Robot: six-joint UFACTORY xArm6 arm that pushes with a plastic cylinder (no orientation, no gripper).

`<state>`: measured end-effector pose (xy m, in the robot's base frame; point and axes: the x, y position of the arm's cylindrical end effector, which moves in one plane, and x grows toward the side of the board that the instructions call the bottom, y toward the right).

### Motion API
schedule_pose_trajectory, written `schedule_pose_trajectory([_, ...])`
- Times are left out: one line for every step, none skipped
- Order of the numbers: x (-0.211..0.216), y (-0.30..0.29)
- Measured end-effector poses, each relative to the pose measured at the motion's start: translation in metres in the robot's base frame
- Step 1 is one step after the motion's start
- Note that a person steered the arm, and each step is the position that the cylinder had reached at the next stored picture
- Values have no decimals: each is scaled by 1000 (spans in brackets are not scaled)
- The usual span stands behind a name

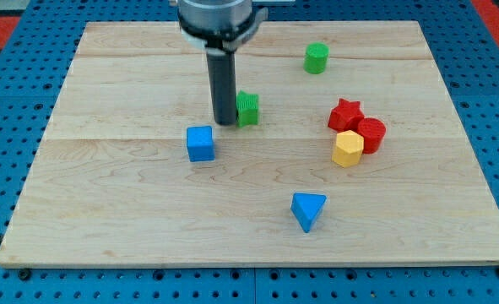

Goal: Move the arm at the bottom right side of the blue triangle

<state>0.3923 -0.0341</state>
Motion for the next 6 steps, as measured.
schedule_pose_trajectory([-26,61])
schedule_pose_trajectory([-38,110])
schedule_pose_trajectory([-74,121])
schedule_pose_trajectory([-22,66])
schedule_pose_trajectory([46,67])
schedule_pose_trajectory([97,138])
